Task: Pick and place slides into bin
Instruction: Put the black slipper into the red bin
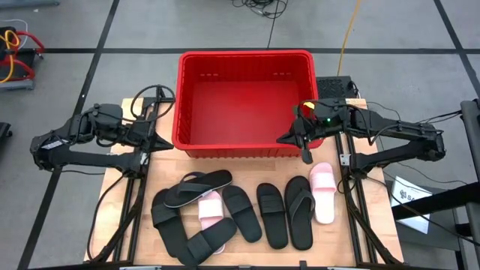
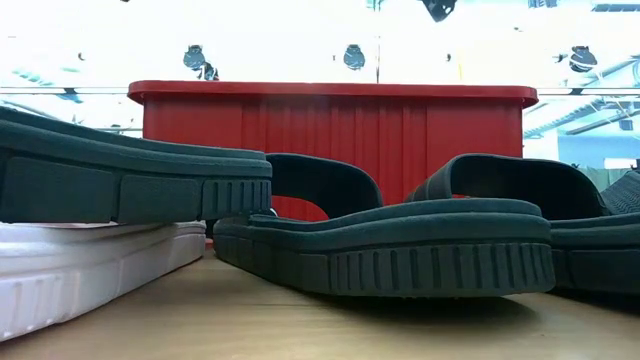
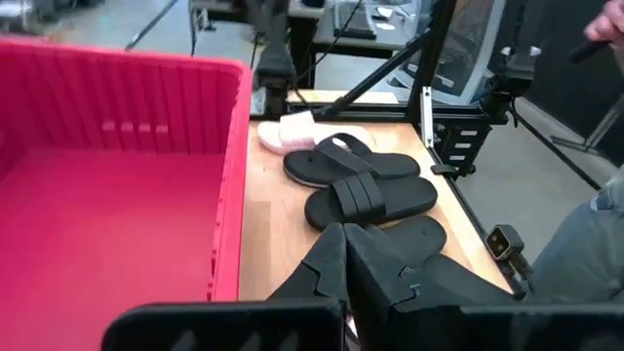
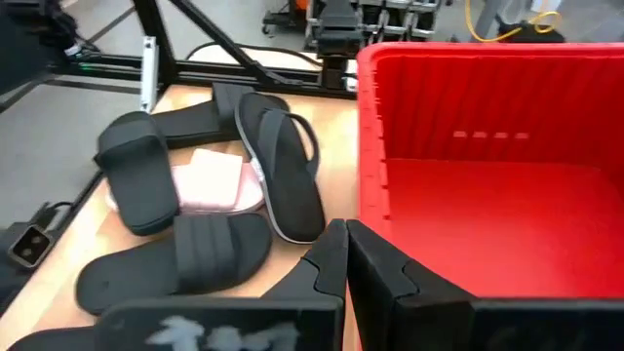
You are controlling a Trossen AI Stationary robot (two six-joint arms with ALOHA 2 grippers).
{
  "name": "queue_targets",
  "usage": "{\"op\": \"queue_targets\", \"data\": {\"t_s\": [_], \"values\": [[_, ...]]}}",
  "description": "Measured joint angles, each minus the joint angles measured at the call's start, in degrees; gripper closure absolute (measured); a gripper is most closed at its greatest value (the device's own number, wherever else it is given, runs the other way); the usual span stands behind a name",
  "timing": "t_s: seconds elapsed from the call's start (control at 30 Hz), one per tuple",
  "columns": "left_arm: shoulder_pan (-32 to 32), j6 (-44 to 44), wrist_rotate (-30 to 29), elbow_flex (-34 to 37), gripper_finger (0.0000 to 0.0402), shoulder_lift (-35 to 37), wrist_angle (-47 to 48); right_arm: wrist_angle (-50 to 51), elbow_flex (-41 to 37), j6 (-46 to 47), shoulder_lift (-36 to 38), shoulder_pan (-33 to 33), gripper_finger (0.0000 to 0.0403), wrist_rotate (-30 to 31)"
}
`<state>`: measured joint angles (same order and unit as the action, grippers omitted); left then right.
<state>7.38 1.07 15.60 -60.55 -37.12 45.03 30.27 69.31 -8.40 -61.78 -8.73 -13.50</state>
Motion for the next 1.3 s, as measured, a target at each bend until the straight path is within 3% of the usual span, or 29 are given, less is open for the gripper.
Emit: {"op": "queue_targets", "data": {"t_s": [0.47,0.67,1.3], "values": [[0.0,5.54,0.85,0.02,0.0398,-1.25,22.65,0.04,-0.06,-0.01,-0.02,3.63,0.0403,-0.02],[-1.98,6.95,0.88,0.02,0.04,-3.06,23.99,0.15,-0.1,-0.01,-0.02,3.64,0.0403,-0.02],[-18.52,21.76,-2.01,0.02,0.0401,-11.22,24.39,3.05,-0.15,-1.95,-0.02,3.64,0.0403,-0.04]]}}
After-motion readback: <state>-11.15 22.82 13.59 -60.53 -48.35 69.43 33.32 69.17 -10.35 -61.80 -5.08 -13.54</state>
